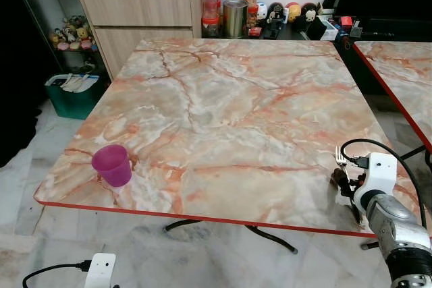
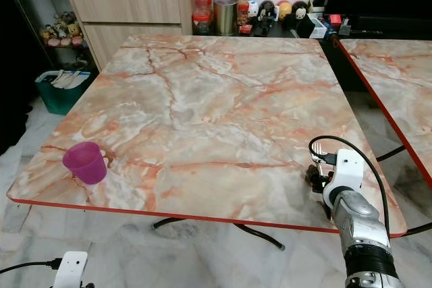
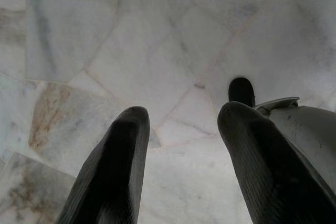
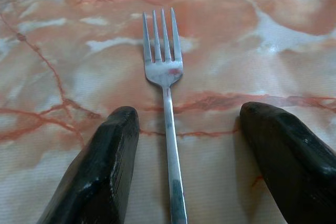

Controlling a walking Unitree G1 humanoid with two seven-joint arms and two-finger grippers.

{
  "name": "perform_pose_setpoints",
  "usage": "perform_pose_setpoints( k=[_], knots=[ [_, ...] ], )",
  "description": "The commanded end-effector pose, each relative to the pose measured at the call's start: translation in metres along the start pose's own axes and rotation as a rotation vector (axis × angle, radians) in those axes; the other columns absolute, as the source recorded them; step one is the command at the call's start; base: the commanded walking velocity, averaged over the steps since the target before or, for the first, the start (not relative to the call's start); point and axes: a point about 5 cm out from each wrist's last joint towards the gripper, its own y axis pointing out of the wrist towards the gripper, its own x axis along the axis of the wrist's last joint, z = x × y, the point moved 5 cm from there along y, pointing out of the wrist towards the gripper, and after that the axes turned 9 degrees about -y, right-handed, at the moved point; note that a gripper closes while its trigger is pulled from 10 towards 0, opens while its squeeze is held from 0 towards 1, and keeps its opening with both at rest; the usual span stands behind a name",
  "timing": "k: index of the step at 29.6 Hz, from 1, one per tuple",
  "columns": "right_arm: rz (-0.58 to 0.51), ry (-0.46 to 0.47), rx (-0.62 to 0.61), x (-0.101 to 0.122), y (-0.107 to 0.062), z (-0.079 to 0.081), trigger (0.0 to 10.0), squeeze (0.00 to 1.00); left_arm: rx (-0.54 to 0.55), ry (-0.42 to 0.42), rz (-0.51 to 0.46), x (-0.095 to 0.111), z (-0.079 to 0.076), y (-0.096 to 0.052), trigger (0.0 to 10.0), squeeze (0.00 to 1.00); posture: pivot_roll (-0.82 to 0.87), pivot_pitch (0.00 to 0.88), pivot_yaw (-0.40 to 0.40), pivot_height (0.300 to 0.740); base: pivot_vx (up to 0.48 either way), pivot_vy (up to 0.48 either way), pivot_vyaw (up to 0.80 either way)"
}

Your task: Setting the table

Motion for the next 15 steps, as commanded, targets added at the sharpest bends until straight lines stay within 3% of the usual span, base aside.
perform_pose_setpoints(
  k=[1, 2, 3, 4, 15],
  knots=[
    [0.023, -0.015, -0.003, -0.0033, -0.0002, -0.0031, 10.0, 0.0, -0.002, 0.007, 0.019, -0.0041, -0.0002, -0.0002, 10.0, 0.0, 0.03, 0.026, -0.003, 0.74, 0.0, 0.0, 0.0],
    [0.023, -0.015, -0.003, -0.0033, -0.0002, -0.0031, 10.0, 0.0, -0.002, 0.007, 0.019, -0.0041, -0.0002, -0.0002, 10.0, 0.0, 0.03, 0.026, -0.003, 0.74, 0.0, 0.0, 0.0],
    [0.025, -0.017, -0.001, -0.0037, -0.0001, -0.0028, 7.0, 0.0, -0.002, 0.006, 0.02, -0.0042, -0.0003, -0.0002, 10.0, 0.0, 0.03, 0.025, -0.003, 0.74, 0.0, 0.0, 0.0],
    [0.025, -0.018, 0.001, -0.0039, -0.0001, -0.0026, 0.0, 0.0, -0.002, 0.006, 0.02, -0.0042, -0.0003, -0.0002, 10.0, 0.0, 0.03, 0.025, -0.004, 0.74, 0.0, 0.0, 0.0],
    [0.016, -0.027, 0.011, -0.0025, 0.0001, -0.0016, 0.0, 0.0, -0.004, 0.005, 0.019, -0.0042, -0.0012, -0.0001, 10.0, 0.0, 0.03, 0.022, -0.006, 0.74, 0.0, 0.0, 0.0]
  ],
)
